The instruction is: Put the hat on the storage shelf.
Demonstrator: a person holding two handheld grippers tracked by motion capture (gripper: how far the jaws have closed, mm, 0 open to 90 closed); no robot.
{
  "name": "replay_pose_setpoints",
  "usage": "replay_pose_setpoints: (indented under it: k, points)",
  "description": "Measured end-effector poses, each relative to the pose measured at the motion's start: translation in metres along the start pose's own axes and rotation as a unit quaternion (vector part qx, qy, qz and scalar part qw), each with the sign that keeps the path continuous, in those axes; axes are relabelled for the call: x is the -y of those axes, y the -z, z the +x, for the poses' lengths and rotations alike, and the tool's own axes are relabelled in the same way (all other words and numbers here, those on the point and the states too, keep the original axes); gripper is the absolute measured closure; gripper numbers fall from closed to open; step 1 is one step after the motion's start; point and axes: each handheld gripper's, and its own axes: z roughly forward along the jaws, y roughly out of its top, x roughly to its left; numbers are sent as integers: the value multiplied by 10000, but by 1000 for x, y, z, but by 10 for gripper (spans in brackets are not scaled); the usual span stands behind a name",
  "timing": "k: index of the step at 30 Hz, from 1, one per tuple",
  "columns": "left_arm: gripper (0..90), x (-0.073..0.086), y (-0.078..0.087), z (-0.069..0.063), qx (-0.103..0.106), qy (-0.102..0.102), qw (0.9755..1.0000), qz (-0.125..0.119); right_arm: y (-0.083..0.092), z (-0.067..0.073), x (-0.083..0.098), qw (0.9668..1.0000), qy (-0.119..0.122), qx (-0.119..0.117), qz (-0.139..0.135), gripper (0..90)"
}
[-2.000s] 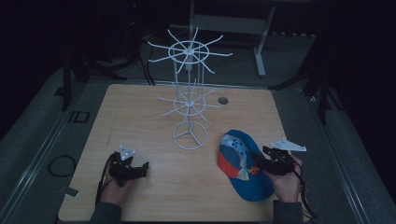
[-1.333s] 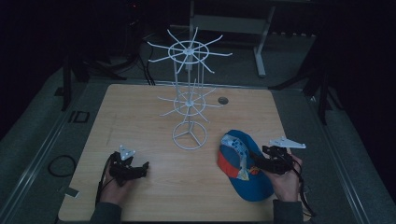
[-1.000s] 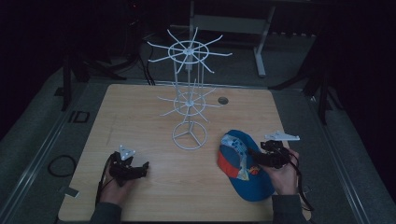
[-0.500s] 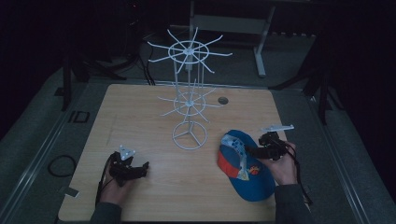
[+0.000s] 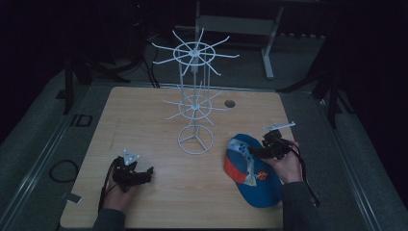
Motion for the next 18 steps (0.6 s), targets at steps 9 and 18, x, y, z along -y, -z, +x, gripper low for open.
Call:
replay_pose_setpoints:
  k: [9, 18]
  points:
    - [133, 0, 0, 0, 0, 7, 10000, -3, -25, -3, -3, 9982, 80, 107, 579, 339]
    - [133, 0, 0, 0, 0, 1, 10000, 1, -43, -7, -5, 9955, 41, -98, 946, 590]
